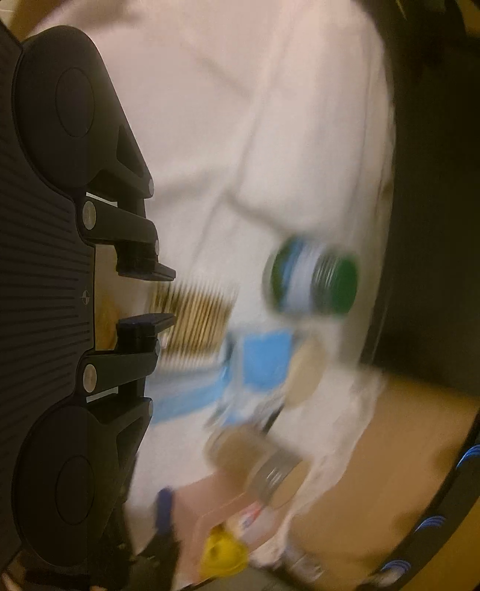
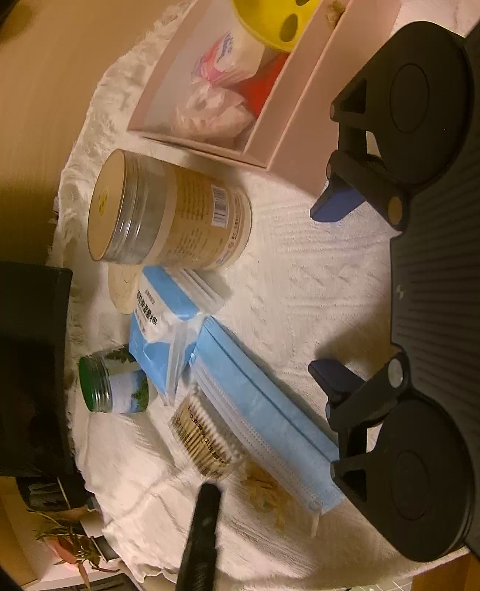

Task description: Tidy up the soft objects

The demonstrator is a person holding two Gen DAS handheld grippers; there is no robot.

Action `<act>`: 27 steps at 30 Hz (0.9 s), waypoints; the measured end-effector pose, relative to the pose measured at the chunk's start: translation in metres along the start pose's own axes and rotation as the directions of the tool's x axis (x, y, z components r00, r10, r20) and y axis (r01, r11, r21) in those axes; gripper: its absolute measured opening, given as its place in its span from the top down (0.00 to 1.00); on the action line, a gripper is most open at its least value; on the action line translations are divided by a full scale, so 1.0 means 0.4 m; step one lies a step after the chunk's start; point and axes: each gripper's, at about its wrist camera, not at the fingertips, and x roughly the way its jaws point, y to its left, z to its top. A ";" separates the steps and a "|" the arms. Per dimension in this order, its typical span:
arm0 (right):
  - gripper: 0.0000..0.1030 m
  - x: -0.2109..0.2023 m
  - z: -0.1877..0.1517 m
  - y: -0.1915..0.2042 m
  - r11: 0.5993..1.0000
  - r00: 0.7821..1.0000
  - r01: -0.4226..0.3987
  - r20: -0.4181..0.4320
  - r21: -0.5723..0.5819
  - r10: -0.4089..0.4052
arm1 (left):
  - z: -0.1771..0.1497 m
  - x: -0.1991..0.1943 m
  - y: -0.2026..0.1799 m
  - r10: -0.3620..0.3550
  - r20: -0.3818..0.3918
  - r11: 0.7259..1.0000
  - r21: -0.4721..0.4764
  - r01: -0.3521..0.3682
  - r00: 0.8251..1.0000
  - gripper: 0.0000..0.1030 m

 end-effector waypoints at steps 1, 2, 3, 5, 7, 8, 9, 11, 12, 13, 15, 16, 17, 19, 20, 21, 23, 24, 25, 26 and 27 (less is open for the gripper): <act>0.18 0.000 -0.004 0.000 1.000 1.000 0.003 0.009 0.004 -0.003 | -0.003 -0.010 0.021 0.034 0.000 0.999 -0.042 -0.034 0.999 0.79; 0.17 0.000 -0.007 0.000 1.000 1.000 0.006 0.016 0.010 -0.006 | -0.007 -0.015 0.043 0.055 -0.009 0.995 -0.084 -0.055 0.998 0.79; 0.16 0.001 -0.010 0.000 1.000 1.000 0.009 0.025 0.015 -0.009 | -0.008 -0.013 0.065 0.061 -0.023 0.991 -0.114 -0.063 0.998 0.79; 0.15 0.002 -0.015 0.001 1.000 0.999 0.014 0.042 0.022 -0.015 | -0.020 -0.002 0.089 0.069 -0.063 0.984 -0.161 -0.078 0.996 0.79; 0.13 0.004 -0.019 0.004 1.000 0.998 0.018 0.057 0.025 -0.019 | -0.035 0.012 0.090 0.051 -0.094 0.980 -0.185 -0.068 0.994 0.79; 0.12 0.005 -0.021 0.005 0.999 0.998 0.020 0.064 0.027 -0.022 | -0.040 0.019 0.083 0.034 -0.105 0.981 -0.187 -0.053 0.994 0.79; 0.12 0.007 -0.022 0.004 0.999 0.997 0.020 0.068 0.028 -0.022 | -0.044 0.026 0.074 0.017 -0.113 0.983 -0.182 -0.038 0.993 0.79; 0.11 0.008 -0.024 0.004 0.999 0.997 0.020 0.076 0.030 -0.022 | -0.046 0.035 0.044 -0.011 -0.109 0.988 -0.153 -0.005 0.994 0.79; 0.11 0.008 -0.025 0.005 0.999 0.997 0.021 0.079 0.030 -0.023 | -0.046 0.038 0.031 -0.024 -0.112 0.990 -0.142 0.008 0.993 0.79; 0.11 0.007 -0.025 0.005 0.999 0.997 0.021 0.080 0.030 -0.023 | -0.043 0.041 0.017 -0.036 -0.113 0.991 -0.131 0.021 0.993 0.79; 0.11 0.007 -0.026 0.005 0.999 0.996 0.019 0.081 0.029 -0.022 | -0.047 0.048 -0.007 -0.061 -0.120 0.992 -0.120 0.046 0.991 0.79; 0.11 0.007 -0.027 0.005 0.999 0.996 0.018 0.083 0.029 -0.020 | -0.046 0.054 -0.018 -0.069 -0.122 0.992 -0.111 0.056 0.990 0.79; 0.11 0.006 -0.028 0.004 0.999 0.996 0.016 0.084 0.028 -0.018 | -0.045 0.057 -0.028 -0.076 -0.124 0.993 -0.104 0.063 0.989 0.79; 0.10 0.006 -0.029 0.002 1.000 0.996 0.013 0.086 0.026 -0.015 | -0.046 0.060 -0.039 -0.081 -0.124 0.993 -0.099 0.069 0.989 0.79; 0.10 0.006 -0.030 0.001 1.000 0.996 0.011 0.087 0.025 -0.013 | -0.045 0.060 -0.040 -0.082 -0.124 0.993 -0.098 0.070 0.989 0.79; 0.10 0.006 -0.029 0.001 1.000 0.996 0.010 0.087 0.024 -0.012 | -0.045 0.058 -0.039 -0.080 -0.121 0.993 -0.098 0.069 0.989 0.79; 0.09 0.007 -0.029 0.001 1.000 0.996 0.007 0.085 0.021 -0.009 | -0.041 0.052 -0.030 -0.071 -0.106 0.994 -0.093 0.062 0.992 0.79; 0.07 0.008 -0.028 0.002 1.000 0.996 0.006 0.084 0.019 -0.007 | -0.038 0.047 -0.024 -0.061 -0.093 0.995 -0.089 0.053 0.994 0.79; 0.06 0.010 -0.027 0.003 1.000 0.997 0.002 0.081 0.015 -0.003 | -0.032 0.041 -0.016 -0.053 -0.081 0.995 -0.085 0.046 0.995 0.79; 0.04 0.011 -0.027 0.005 1.000 0.997 -0.001 0.078 0.011 0.000 | -0.029 0.034 -0.009 -0.041 -0.065 0.996 -0.082 0.036 0.997 0.79; 0.04 0.012 -0.026 0.006 1.000 0.997 -0.002 0.076 0.009 0.002 | -0.024 0.026 -0.003 -0.030 -0.047 0.997 -0.078 0.026 0.998 0.79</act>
